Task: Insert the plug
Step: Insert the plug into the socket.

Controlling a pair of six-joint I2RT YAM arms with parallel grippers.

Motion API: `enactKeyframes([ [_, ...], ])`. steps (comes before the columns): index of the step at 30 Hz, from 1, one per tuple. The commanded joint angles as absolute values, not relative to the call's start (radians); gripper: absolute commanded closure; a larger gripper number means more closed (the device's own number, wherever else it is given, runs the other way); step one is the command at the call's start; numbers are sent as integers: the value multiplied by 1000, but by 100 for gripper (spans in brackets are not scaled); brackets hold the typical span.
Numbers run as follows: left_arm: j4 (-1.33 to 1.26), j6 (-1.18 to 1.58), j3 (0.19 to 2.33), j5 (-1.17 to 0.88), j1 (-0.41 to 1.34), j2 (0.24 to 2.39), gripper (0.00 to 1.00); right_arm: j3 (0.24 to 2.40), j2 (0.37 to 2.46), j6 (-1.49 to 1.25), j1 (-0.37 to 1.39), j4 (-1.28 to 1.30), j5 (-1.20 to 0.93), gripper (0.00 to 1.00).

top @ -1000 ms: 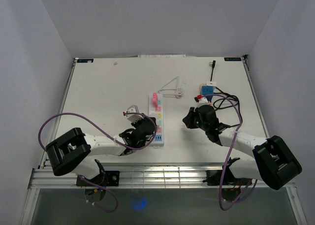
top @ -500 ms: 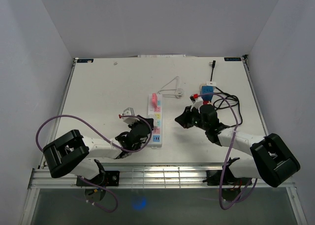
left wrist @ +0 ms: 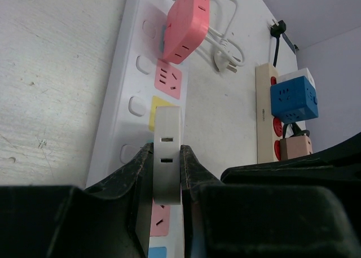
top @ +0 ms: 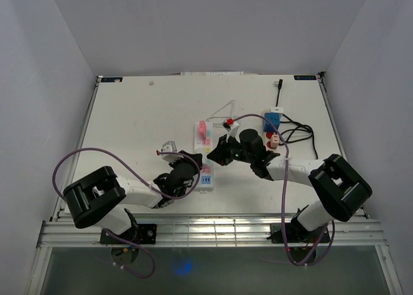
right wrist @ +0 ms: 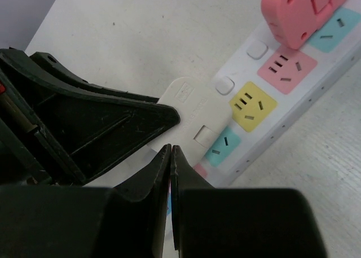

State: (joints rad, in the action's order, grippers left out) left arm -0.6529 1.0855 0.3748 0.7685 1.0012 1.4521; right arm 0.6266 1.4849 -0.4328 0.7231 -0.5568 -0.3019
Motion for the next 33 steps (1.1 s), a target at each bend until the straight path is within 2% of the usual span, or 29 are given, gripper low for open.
enactKeyframes([
  [1, -554, 1043, 313, 762, 968, 1509, 100, 672, 1526, -413, 745, -591, -304, 92],
  [11, -592, 1008, 302, 739, 948, 1525, 100, 684, 1557, -414, 749, -612, -275, 92],
  [17, -591, 997, 310, 723, 939, 1532, 100, 768, 1583, -402, 749, -561, -256, 92],
  [27, -581, 1022, 322, 646, 879, 1569, 100, 756, 1715, -434, 762, -572, -245, 92],
  [33, -583, 1028, 325, 621, 861, 1580, 100, 745, 1669, -442, 762, -571, -212, 92],
])
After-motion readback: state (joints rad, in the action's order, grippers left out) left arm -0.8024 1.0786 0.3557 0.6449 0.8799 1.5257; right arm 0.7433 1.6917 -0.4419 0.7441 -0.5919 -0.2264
